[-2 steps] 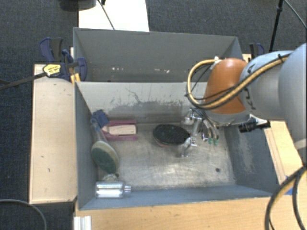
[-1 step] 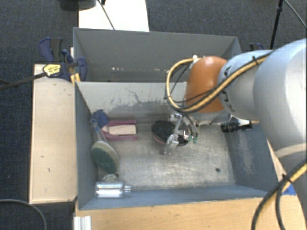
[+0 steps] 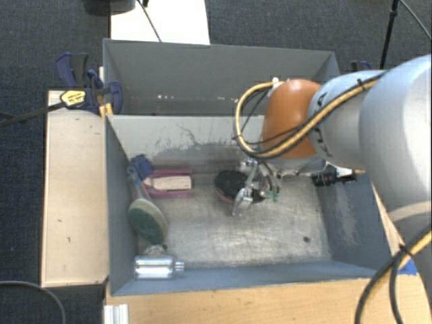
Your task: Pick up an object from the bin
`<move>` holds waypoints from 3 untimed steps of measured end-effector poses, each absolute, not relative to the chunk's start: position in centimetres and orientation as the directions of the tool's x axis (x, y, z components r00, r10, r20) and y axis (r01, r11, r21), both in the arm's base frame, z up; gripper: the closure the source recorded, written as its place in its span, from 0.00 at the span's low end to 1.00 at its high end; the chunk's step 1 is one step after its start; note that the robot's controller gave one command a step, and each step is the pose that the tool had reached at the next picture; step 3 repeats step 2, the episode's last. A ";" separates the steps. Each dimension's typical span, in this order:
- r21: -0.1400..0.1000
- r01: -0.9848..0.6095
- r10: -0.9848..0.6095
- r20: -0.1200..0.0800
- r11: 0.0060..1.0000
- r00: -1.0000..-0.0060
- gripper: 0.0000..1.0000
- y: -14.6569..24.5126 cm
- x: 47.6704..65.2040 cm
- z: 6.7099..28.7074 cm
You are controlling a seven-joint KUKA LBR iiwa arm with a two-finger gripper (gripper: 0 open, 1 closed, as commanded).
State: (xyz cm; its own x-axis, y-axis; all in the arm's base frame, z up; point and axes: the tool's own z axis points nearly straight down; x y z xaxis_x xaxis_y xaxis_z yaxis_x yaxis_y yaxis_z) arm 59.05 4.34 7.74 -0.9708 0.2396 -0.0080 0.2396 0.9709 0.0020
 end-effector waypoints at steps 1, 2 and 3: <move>0.003 0.255 0.255 -0.009 0.967 -0.967 1.00 3.8 59.4 18.4; 0.004 0.219 0.219 -0.010 0.976 -0.976 1.00 4.6 58.8 28.7; 0.004 0.219 0.219 -0.010 0.976 -0.976 1.00 4.6 58.8 28.7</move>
Offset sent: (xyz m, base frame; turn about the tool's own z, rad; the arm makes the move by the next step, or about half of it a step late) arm 0.0016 -0.0057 0.1014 0.0226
